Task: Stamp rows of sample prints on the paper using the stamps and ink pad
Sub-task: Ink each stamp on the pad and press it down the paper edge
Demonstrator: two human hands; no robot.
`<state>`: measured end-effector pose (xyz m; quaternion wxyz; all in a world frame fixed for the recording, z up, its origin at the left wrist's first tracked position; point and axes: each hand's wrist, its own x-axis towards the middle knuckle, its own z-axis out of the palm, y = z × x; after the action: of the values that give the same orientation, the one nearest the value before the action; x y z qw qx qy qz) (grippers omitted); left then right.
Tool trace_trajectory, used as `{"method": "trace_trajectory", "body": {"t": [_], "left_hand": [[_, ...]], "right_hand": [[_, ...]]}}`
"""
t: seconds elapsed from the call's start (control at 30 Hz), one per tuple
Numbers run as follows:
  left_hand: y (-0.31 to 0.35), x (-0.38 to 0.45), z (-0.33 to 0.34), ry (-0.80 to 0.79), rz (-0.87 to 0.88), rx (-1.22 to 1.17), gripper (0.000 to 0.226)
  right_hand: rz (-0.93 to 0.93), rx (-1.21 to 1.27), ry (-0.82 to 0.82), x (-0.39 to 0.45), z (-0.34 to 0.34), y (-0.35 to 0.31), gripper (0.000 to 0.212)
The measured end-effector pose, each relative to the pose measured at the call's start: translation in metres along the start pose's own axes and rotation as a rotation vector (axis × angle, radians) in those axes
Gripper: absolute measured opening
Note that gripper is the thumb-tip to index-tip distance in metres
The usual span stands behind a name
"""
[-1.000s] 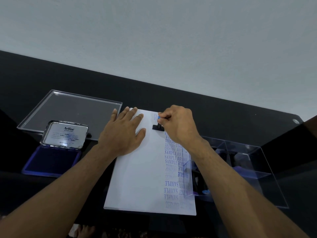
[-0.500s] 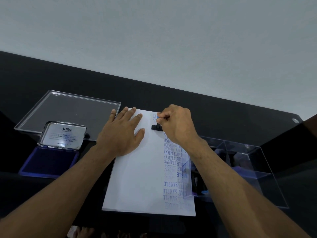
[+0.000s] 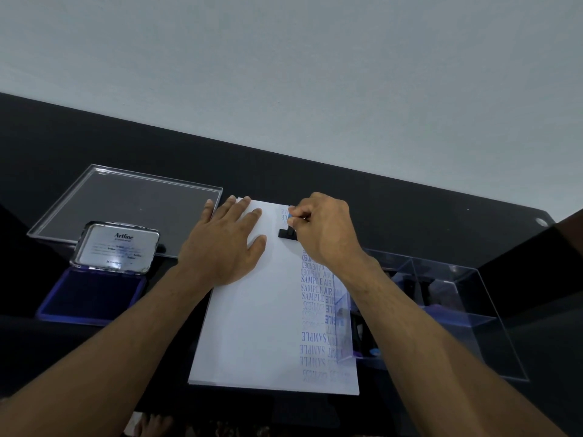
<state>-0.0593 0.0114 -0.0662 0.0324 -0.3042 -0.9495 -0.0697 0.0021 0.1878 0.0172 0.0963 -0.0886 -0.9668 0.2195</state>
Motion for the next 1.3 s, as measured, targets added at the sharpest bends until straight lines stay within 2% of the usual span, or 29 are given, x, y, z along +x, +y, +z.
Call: {"method": "trace_trajectory", "body": {"t": [0.47,0.97,1.3], "left_hand": [[0.0002,0.0003,0.0003,-0.009,-0.007,0.002,0.084],[-0.0008,0.0000,0.0019,0.005,-0.006,-0.002,0.081],[0.0006,-0.0007,0.0000,0.014,-0.002,-0.003,0.083]], "right_hand": [[0.029,-0.003,-0.055,0.0017,-0.0004,-0.0003,0.014],[-0.006,-0.011,0.037,-0.0026,0.0050,0.0024,0.010],[0.041,0.027,0.015,-0.0005,0.0034,0.0006,0.017]]}}
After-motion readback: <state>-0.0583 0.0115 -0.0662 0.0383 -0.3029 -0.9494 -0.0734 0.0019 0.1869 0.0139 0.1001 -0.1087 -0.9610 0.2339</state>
